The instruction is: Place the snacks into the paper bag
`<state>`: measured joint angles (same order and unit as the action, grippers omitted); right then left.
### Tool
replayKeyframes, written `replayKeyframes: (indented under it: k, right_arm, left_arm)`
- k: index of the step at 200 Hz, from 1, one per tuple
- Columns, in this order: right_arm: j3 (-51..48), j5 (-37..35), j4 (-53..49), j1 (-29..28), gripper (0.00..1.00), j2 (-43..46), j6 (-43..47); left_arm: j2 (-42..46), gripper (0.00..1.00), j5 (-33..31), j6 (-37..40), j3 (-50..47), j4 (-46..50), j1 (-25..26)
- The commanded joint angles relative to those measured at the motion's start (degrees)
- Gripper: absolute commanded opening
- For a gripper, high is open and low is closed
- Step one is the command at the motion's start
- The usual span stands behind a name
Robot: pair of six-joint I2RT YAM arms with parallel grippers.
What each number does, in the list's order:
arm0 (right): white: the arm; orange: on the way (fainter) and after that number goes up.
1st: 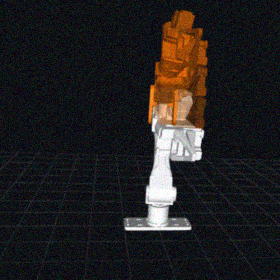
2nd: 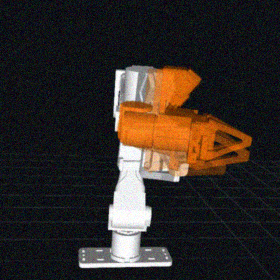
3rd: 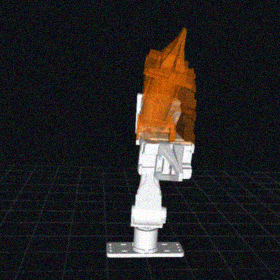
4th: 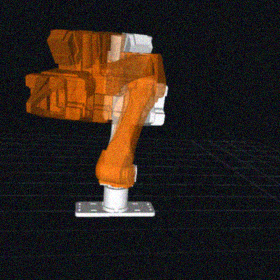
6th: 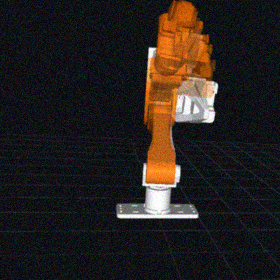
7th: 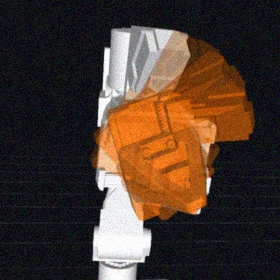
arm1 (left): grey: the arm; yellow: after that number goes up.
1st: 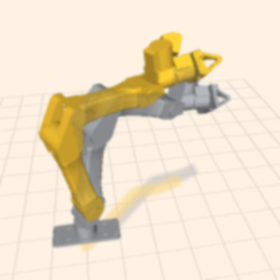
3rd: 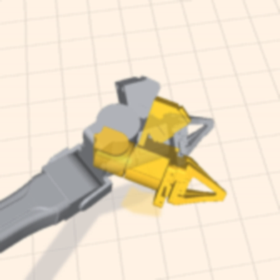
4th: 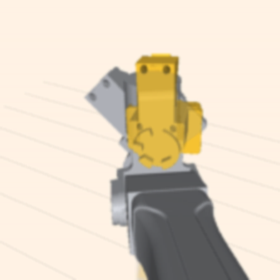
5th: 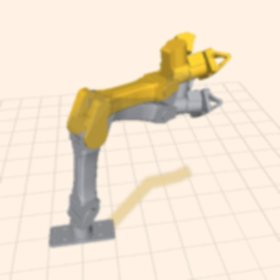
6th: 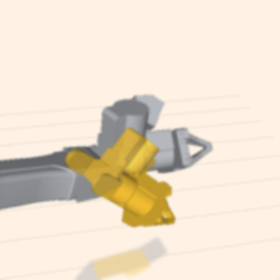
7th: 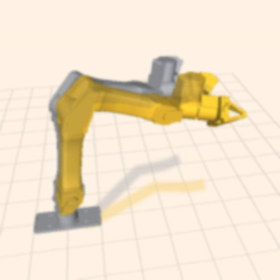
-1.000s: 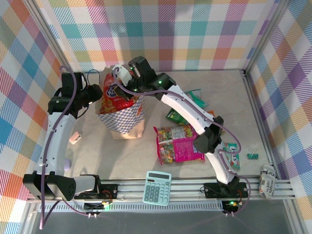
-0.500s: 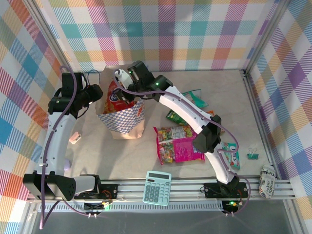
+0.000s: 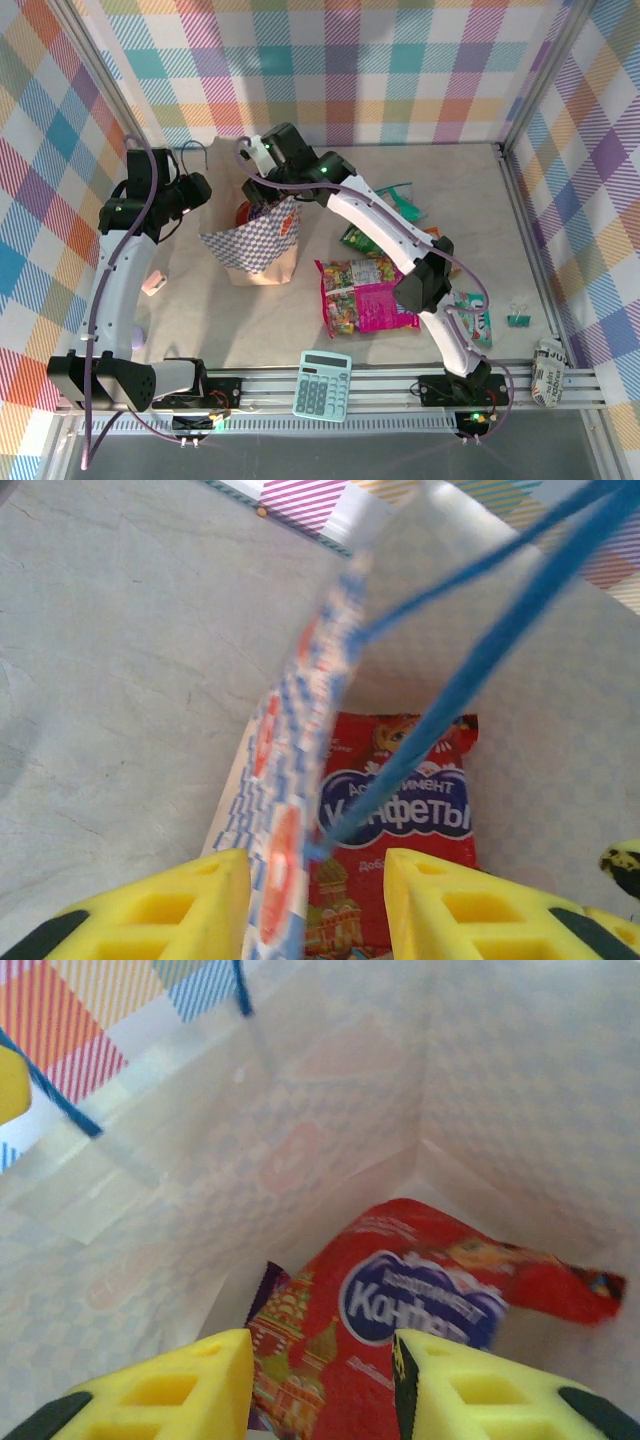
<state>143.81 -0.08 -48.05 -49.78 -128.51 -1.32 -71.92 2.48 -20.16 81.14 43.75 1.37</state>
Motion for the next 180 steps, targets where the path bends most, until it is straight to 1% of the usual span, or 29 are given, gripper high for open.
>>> replayKeyframes:
  k: [1,32,64,79,132,180]
  right_arm:
    - [1.9,-1.1,-1.3,0.2,0.42,3.3,-1.0]
    - [1.7,3.2,0.1,0.2,0.42,5.8,-2.2]
    - [1.2,4.8,-0.2,0.2,0.41,7.8,-2.5]
    - [-0.3,4.9,0.2,0.2,0.41,9.2,-2.3]
    - [-10.3,4.6,4.7,0.2,0.42,17.0,-1.4]
    - [-19.9,-0.1,7.3,0.3,0.45,23.4,-0.5]
  left_arm:
    - [0.4,0.41,0.4,-0.7,0.8,0.5,-0.6]
    - [0.7,0.42,0.2,-0.7,0.6,0.9,-0.6]
    - [0.7,0.42,0.7,-0.6,0.6,1.0,-0.6]
    - [0.7,0.43,0.8,-0.6,0.7,1.0,-0.5]
    - [-0.1,0.43,1.1,-0.9,0.7,0.7,-0.5]
    - [-0.3,0.43,0.9,-1.2,0.6,0.8,-0.5]
